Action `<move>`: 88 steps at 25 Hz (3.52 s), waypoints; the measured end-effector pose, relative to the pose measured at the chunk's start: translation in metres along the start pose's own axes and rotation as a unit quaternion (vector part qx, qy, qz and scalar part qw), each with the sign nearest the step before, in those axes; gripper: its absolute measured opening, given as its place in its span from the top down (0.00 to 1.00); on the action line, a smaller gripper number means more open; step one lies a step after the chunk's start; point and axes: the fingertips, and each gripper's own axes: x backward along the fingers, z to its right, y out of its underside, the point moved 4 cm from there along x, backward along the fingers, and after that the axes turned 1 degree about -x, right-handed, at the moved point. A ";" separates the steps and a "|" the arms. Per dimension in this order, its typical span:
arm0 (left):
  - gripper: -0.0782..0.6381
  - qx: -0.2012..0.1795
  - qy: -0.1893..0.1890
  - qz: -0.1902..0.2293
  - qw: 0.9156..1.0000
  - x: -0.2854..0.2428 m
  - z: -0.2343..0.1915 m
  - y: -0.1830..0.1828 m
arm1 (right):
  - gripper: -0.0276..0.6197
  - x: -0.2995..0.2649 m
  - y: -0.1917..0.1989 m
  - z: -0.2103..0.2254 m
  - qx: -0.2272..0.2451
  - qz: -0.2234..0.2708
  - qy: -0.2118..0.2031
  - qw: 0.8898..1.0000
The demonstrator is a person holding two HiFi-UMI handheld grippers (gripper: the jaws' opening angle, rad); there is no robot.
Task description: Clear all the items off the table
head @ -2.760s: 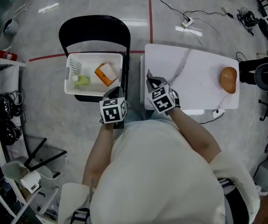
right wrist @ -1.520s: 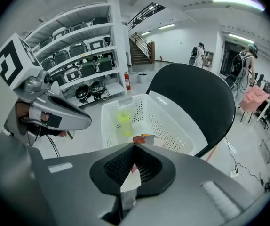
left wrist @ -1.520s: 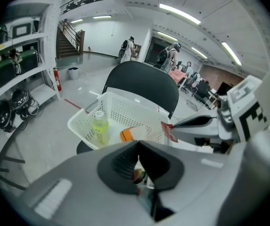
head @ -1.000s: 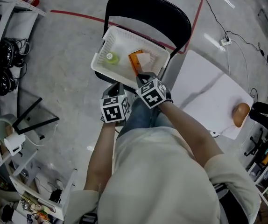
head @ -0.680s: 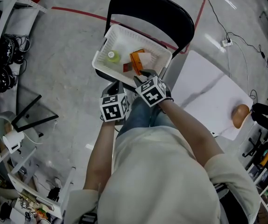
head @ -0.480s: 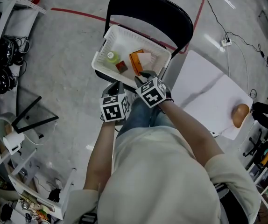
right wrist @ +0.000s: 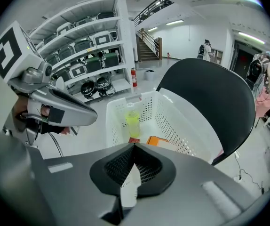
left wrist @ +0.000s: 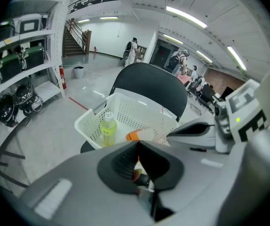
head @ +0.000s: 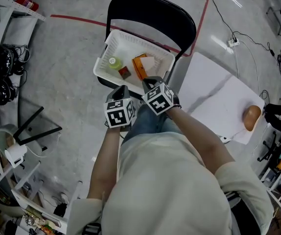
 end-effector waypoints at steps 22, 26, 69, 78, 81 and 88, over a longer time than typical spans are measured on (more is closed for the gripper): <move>0.88 -0.110 0.099 -0.007 0.989 -0.003 0.081 -0.022 | 0.96 0.068 0.040 0.029 -0.117 0.057 0.086 0.988; 0.88 -0.142 0.122 -0.018 0.982 -0.007 0.109 -0.021 | 0.96 0.088 0.062 0.043 -0.150 0.061 0.115 0.980; 0.88 -0.401 0.326 -0.081 0.852 0.038 0.574 0.221 | 0.96 0.411 0.522 0.078 -0.417 0.085 0.356 0.832; 0.88 -0.441 0.355 -0.098 0.818 0.042 0.639 0.255 | 0.96 0.454 0.589 0.070 -0.475 0.079 0.403 0.778; 0.88 -0.454 0.359 -0.100 0.809 0.042 0.655 0.262 | 0.96 0.466 0.604 0.071 -0.490 0.081 0.415 0.762; 0.88 -0.469 0.352 -0.105 0.803 0.030 0.694 0.271 | 0.96 0.493 0.641 0.090 -0.506 0.080 0.430 0.743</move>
